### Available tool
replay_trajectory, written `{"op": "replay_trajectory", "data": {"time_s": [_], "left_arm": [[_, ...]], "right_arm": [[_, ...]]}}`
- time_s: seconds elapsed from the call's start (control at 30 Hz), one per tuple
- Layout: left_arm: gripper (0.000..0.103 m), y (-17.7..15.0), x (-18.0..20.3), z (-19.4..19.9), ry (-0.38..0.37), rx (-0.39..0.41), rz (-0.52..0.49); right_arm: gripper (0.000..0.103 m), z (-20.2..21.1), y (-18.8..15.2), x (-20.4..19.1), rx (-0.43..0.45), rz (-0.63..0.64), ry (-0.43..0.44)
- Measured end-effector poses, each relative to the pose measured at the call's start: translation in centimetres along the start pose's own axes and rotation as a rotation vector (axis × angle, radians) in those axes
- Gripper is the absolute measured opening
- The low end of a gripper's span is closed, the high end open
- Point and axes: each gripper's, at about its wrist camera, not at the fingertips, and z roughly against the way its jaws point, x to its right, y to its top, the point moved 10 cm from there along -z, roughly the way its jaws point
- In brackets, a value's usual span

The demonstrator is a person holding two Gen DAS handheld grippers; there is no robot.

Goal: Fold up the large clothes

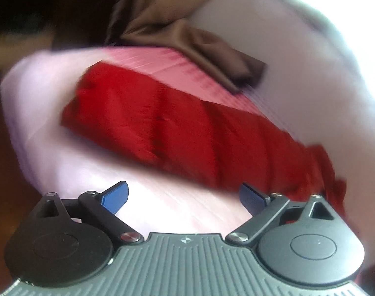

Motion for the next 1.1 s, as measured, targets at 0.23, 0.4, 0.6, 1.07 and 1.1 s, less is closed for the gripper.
{"op": "replay_trajectory", "data": {"time_s": [0.23, 0.4, 0.6, 1.07, 1.1], "left_arm": [[0.069, 3.8, -2.5, -1.4, -0.027, 0.023, 0.113], [0.015, 4.4, -3.6, -2.5, 0.040, 0.031, 0.104], [0.006, 5.5, -3.3, -2.0, 0.071, 0.106, 0.086], [0.004, 7.6, 16.5, 4.8, -0.027, 0.354, -0.294], [0.004, 7.2, 17.9, 5.0, -0.044, 0.353, -0.308]], "right_arm": [[0.080, 1.2, -0.8, 0.8, 0.008, -0.073, 0.019], [0.080, 1.7, -0.8, 0.8, 0.014, -0.095, 0.028], [0.080, 2.3, -0.7, 1.3, 0.029, -0.109, 0.033], [0.080, 3.5, -0.9, 6.7, 0.073, -0.238, -0.010], [0.080, 3.6, -0.8, 7.0, 0.077, -0.240, -0.012]]}}
